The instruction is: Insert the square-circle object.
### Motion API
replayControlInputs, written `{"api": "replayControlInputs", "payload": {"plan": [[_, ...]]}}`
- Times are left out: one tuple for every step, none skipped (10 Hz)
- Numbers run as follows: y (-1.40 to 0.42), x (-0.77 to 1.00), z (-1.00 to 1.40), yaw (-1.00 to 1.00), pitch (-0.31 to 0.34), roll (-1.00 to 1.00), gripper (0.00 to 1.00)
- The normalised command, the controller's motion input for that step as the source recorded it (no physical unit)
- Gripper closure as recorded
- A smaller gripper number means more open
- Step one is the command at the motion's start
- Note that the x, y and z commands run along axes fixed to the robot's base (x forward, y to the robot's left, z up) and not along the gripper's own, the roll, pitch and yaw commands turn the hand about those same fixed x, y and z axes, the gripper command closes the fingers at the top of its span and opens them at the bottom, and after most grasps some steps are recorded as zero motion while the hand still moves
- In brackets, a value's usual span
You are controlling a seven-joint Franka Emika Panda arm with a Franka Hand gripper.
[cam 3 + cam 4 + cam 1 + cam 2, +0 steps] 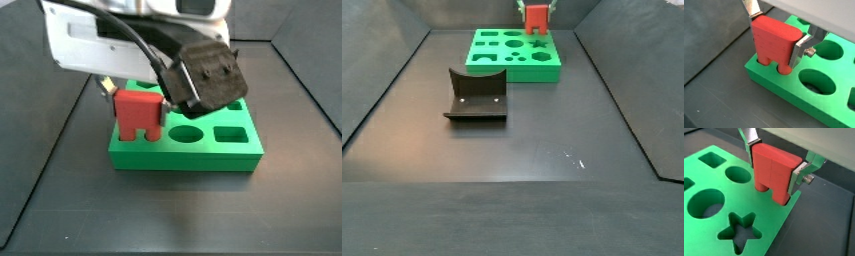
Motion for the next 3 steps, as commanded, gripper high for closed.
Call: {"api": "replayControlInputs", "payload": {"plan": [[0.0, 0.0, -0.25, 0.0, -0.043, -0.02, 1.0], [0.0, 0.0, -0.03, 0.0, -0.031, -0.01, 1.0], [0.0, 0.0, 0.0, 0.0, 0.0, 0.0, 1.0]]}}
